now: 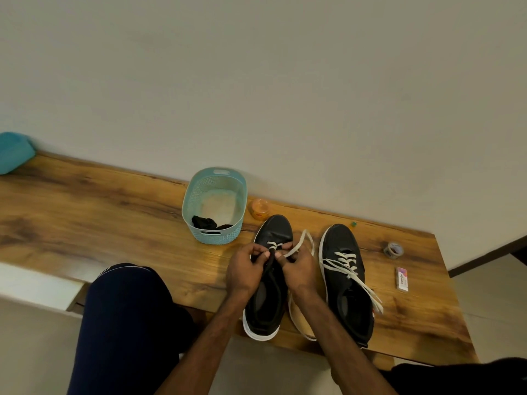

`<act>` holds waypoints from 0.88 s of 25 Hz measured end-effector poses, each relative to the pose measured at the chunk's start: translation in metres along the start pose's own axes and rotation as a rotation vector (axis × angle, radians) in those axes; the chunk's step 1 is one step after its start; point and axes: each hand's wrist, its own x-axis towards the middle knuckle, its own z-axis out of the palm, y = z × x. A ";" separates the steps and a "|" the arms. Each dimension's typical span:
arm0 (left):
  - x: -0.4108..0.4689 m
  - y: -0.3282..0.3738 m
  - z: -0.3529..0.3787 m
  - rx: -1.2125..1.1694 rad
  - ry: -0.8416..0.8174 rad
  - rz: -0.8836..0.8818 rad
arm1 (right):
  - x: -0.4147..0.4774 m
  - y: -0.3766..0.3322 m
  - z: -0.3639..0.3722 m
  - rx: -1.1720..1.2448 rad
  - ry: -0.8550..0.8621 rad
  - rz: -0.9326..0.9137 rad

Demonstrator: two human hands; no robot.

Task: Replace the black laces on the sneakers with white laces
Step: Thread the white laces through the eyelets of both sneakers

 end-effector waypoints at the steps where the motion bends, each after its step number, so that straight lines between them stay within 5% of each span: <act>1: 0.002 0.001 0.002 -0.037 -0.004 -0.025 | -0.003 0.002 -0.002 0.071 -0.041 0.032; 6: 0.002 0.008 -0.004 -0.387 0.110 -0.134 | -0.026 0.001 0.001 0.015 -0.143 -0.035; 12: -0.003 0.090 -0.076 -1.032 0.111 0.056 | -0.029 -0.001 -0.009 -0.069 -0.116 -0.085; 14: 0.001 0.083 -0.089 -0.781 0.069 0.131 | -0.030 0.000 -0.011 -0.213 -0.086 -0.160; 18: 0.007 0.034 -0.052 0.602 -0.214 0.286 | -0.034 0.002 -0.009 -0.407 0.000 -0.209; 20: 0.004 0.015 -0.029 0.784 -0.275 0.266 | -0.035 0.004 -0.010 -0.447 0.008 -0.214; 22: -0.001 0.009 -0.020 0.710 -0.231 0.246 | -0.033 0.005 -0.014 -0.472 0.001 -0.191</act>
